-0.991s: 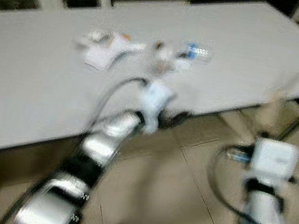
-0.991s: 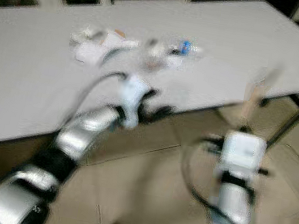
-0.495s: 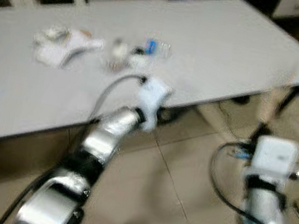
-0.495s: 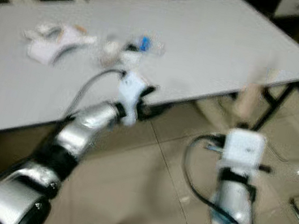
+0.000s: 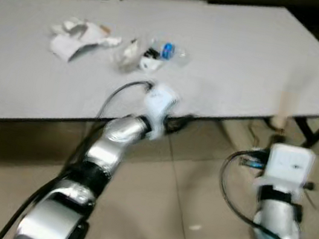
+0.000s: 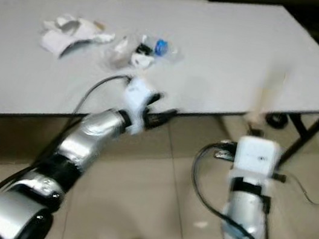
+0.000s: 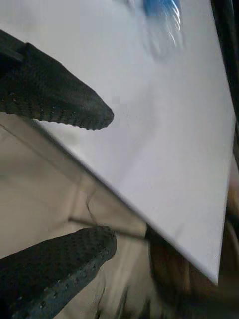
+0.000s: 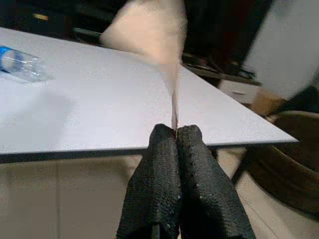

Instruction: Picking trash to rubbish bin

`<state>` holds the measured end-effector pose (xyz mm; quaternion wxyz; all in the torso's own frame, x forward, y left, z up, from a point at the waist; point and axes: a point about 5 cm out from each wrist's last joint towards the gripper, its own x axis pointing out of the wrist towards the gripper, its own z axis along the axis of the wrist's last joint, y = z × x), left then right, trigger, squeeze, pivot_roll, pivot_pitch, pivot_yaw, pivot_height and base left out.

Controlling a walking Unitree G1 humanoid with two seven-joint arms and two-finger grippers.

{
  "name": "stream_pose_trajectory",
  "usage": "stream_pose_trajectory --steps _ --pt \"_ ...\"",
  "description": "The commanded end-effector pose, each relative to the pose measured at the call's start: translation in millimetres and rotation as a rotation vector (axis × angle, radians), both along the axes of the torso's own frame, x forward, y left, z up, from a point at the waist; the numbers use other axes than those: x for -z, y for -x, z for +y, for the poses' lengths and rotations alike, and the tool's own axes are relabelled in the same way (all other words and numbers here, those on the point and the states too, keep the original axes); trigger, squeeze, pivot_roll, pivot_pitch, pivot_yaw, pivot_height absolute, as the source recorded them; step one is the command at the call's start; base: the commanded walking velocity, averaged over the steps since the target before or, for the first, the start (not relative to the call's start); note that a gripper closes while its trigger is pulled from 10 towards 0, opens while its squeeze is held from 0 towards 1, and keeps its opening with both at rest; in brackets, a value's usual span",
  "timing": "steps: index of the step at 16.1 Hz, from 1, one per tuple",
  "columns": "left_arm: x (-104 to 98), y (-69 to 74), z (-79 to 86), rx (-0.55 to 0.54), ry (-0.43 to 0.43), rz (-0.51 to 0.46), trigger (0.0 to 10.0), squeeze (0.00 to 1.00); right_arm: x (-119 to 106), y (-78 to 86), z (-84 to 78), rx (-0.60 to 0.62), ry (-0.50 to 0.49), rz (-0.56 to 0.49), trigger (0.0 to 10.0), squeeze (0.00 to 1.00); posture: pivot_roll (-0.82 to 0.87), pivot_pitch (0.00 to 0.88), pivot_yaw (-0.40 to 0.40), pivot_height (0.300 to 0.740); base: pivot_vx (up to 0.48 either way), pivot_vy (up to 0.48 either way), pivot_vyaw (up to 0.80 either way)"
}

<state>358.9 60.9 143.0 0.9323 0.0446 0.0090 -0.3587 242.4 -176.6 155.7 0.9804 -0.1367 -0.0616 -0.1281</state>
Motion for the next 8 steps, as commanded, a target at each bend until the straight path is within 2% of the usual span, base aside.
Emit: stream_pose_trajectory --steps 1,3,4,6,8 --pt "-4.7 0.9 -10.2 0.027 -0.001 -0.018 10.0 0.0 -1.1 1.3 -5.7 0.016 0.014 0.003 10.0 0.0 0.1 0.105 0.05 0.74 0.3 -0.371 0.8" --pt "-4.7 0.4 -10.0 0.025 -0.004 -0.019 10.0 0.0 -1.0 0.4 -5.9 0.016 0.015 0.005 10.0 0.0 0.1 0.105 0.05 0.74 0.309 -0.364 0.79" --pt "-4.1 -0.5 -9.0 0.008 -0.006 -0.017 10.0 0.0 -0.6 0.4 -6.1 0.017 0.011 0.006 10.0 0.0 0.1 0.103 0.048 0.74 0.259 0.0 0.0" --pt "-6.0 -2.6 -6.6 -0.034 0.014 -0.03 10.0 0.0 0.0 1.0 -6.2 0.017 0.004 0.005 10.0 0.0 0.1 0.103 0.046 0.74 0.0 0.0 0.0" --pt "-10.9 -8.1 1.5 -0.135 0.026 -0.063 10.0 0.0 -2.1 2.7 -8.0 0.018 0.001 -0.008 10.0 0.0 0.1 0.1 0.043 0.74 0.0 0.0 0.0"
